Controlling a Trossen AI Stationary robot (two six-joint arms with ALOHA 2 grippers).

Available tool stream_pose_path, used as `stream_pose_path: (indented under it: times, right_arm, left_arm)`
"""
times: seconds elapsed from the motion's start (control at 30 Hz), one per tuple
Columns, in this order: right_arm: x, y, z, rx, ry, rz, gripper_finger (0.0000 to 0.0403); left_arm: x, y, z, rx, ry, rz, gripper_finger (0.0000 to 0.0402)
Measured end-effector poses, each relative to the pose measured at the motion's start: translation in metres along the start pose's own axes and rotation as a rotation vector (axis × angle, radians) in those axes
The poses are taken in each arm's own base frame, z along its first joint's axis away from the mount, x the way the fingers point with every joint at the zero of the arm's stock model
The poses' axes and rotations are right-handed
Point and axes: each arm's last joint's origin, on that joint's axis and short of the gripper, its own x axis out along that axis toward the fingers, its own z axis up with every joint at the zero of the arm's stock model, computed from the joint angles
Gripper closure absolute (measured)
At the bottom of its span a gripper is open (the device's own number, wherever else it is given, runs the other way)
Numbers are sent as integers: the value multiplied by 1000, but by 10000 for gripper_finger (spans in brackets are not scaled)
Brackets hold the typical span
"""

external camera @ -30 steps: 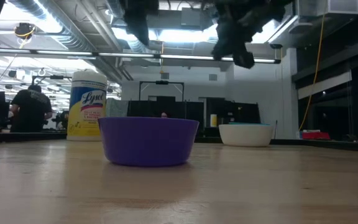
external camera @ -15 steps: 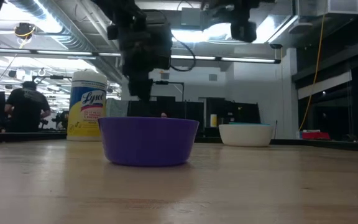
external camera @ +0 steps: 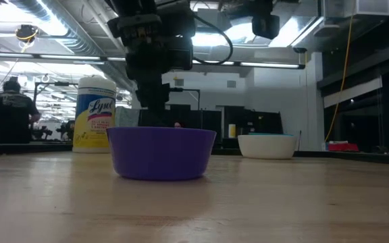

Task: Nest bowls inside each other
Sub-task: Stack the blue bowl on the light blue bowl

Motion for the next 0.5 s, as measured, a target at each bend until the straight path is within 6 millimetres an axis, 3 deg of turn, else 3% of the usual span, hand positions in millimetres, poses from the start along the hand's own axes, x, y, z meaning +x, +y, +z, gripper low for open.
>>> stream_pose_path:
  times: [0.33,0.5]
  right_arm:
    - [2,7,-2,-16,-4,33,277]
    - [3,10,-5,-18,-8,27,272]
  left_arm:
    - [43,7,-1,-32,77,-61,219]
    - [52,7,0,-22,69,-70,223]
